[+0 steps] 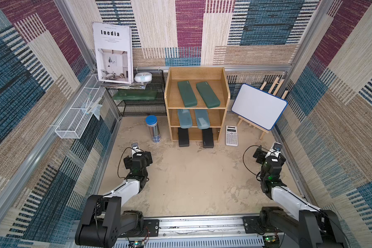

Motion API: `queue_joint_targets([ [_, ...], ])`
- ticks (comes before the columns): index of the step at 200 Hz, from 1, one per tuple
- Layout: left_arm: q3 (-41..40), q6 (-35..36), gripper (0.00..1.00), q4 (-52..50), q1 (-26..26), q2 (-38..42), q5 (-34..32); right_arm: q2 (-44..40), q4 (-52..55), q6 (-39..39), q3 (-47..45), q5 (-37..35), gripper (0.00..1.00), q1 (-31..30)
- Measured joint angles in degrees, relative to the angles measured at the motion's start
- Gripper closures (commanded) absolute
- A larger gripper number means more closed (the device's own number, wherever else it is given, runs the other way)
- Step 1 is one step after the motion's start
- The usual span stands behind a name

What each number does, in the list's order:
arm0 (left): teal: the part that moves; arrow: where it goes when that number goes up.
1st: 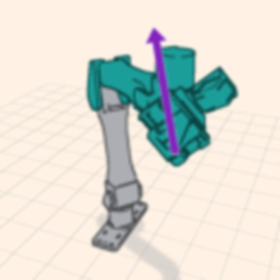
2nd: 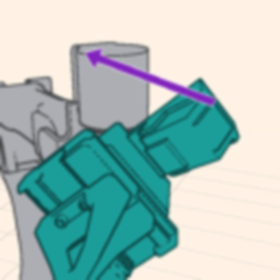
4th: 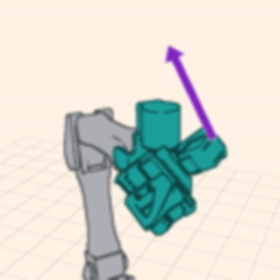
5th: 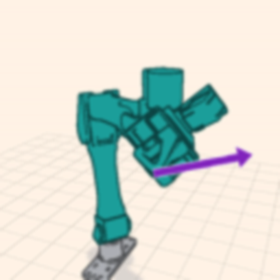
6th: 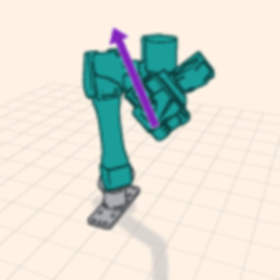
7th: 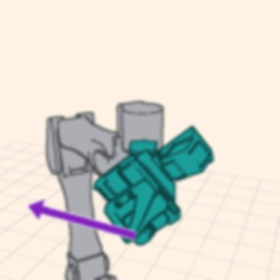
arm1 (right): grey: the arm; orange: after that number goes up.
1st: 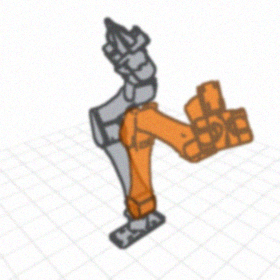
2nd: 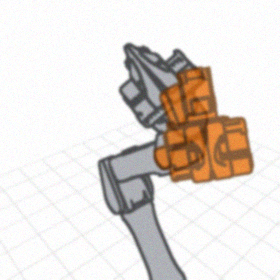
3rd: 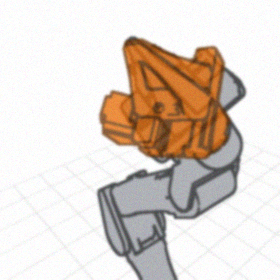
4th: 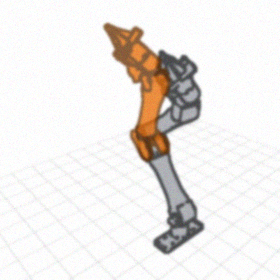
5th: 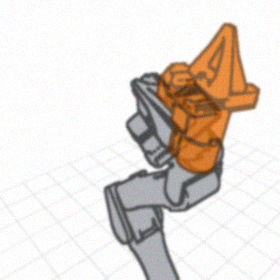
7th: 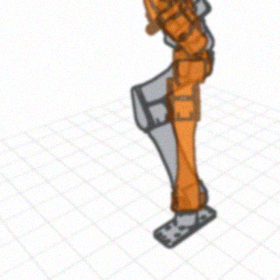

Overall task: Place the pencil cases on the shelf according to color
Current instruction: Reset both arms

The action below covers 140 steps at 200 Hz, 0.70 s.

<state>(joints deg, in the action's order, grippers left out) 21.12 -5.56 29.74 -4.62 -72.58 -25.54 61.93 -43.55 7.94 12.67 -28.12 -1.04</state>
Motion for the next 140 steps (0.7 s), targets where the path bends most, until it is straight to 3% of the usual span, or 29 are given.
queue_joint_targets([
  [56,6.54,1.27,0.00,0.59,0.92,-7.41,4.42,7.76,-8.17,-0.17,-0.50,0.61,0.00,0.59],
  [92,2.19,2.36,0.00,8.00,1.92,-11.45,6.21,12.26,-11.61,-0.92,0.68,2.05,0.00,0.72],
  [140,3.72,4.22,0.00,11.72,3.10,-14.25,11.23,20.39,-17.05,-1.95,3.23,6.64,0.00,0.98],
])
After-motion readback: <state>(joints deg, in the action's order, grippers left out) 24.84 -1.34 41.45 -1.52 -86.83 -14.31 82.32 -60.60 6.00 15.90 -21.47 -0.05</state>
